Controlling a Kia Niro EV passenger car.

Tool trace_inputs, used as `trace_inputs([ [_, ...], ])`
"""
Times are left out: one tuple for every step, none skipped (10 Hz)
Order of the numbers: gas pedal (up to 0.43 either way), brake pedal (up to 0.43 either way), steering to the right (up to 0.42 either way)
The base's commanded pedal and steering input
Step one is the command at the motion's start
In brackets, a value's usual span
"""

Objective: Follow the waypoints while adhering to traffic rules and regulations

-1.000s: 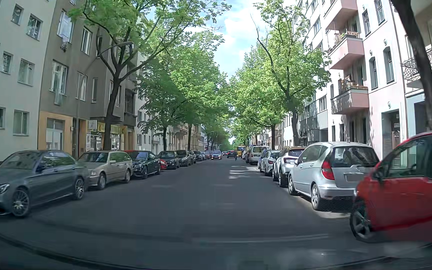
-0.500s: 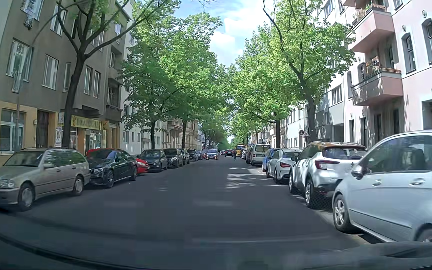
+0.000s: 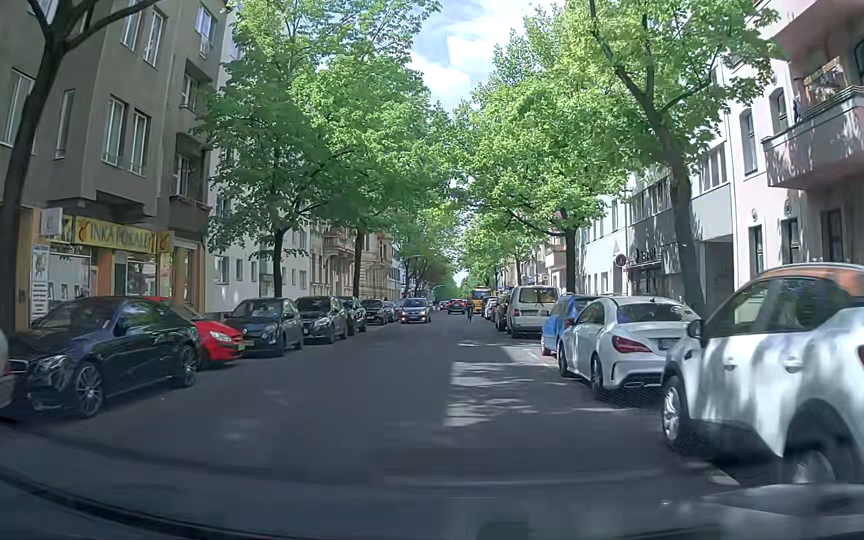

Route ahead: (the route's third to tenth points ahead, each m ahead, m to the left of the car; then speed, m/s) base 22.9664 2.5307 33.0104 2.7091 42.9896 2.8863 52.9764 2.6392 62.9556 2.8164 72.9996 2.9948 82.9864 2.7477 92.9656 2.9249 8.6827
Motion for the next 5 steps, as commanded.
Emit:
trace_inputs([
  [0.0, 0.018, 0.005],
  [0.0, 0.018, 0.006],
  [0.0, 0.018, 0.005],
  [0.0, 0.018, 0.003],
  [0.0, 0.018, 0.001],
])
